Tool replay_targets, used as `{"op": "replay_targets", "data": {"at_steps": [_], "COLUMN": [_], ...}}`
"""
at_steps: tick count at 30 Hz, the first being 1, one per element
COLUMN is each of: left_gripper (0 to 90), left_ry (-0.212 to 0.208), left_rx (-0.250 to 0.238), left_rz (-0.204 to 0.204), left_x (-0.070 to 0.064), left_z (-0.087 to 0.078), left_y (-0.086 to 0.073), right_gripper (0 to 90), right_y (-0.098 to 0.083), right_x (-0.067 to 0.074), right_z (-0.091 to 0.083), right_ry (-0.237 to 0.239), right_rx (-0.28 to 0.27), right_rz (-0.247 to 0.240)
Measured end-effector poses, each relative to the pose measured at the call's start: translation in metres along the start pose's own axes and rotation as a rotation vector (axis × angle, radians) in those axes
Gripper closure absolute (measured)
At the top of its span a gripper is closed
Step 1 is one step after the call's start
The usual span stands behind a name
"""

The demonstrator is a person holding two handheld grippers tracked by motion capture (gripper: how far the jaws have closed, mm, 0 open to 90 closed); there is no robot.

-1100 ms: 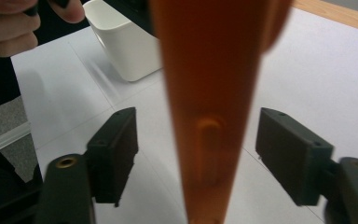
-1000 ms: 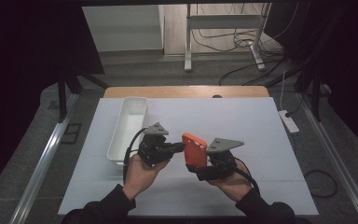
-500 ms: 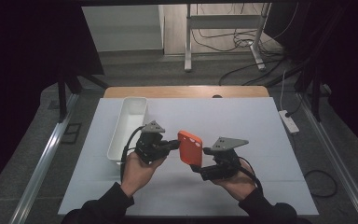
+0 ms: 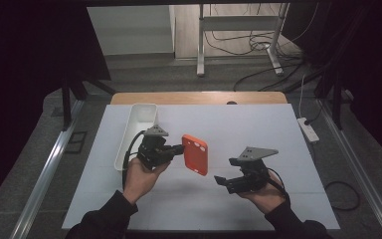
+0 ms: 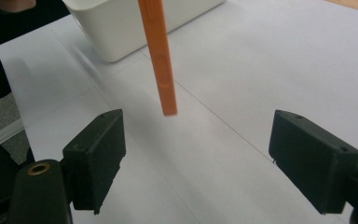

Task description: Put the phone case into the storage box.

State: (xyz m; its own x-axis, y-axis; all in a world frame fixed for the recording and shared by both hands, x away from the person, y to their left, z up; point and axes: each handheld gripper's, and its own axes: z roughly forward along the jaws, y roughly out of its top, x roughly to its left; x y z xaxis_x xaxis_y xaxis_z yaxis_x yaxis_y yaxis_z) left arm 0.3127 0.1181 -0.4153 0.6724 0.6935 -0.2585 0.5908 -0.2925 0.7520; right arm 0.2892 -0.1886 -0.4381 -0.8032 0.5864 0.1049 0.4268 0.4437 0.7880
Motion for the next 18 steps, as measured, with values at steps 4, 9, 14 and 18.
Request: {"op": "replay_targets", "data": {"at_steps": [4,9,14,18], "left_gripper": [89.5,89.5,89.5,89.5], "left_ry": [0.007,0.016,0.023,0.024], "left_rx": [0.000,0.003,0.003,0.002], "left_rz": [-0.007,-0.012,-0.015,-0.014], "left_x": [0.005,0.012,0.016,0.018], "left_z": [-0.002,-0.004,-0.007,-0.009], "left_y": [0.000,0.001,0.004,0.006], "right_gripper": [17.7,17.1,15.5,14.2], "right_y": [-0.002,-0.004,-0.010,-0.015], "right_x": [-0.004,-0.005,-0.007,-0.008], "right_z": [-0.005,-0.009,-0.019,-0.024], "right_ry": [-0.004,-0.007,-0.021,-0.034], "right_rx": [0.001,0.008,0.016,0.021], "right_rz": [0.011,0.015,0.020,0.025]}}
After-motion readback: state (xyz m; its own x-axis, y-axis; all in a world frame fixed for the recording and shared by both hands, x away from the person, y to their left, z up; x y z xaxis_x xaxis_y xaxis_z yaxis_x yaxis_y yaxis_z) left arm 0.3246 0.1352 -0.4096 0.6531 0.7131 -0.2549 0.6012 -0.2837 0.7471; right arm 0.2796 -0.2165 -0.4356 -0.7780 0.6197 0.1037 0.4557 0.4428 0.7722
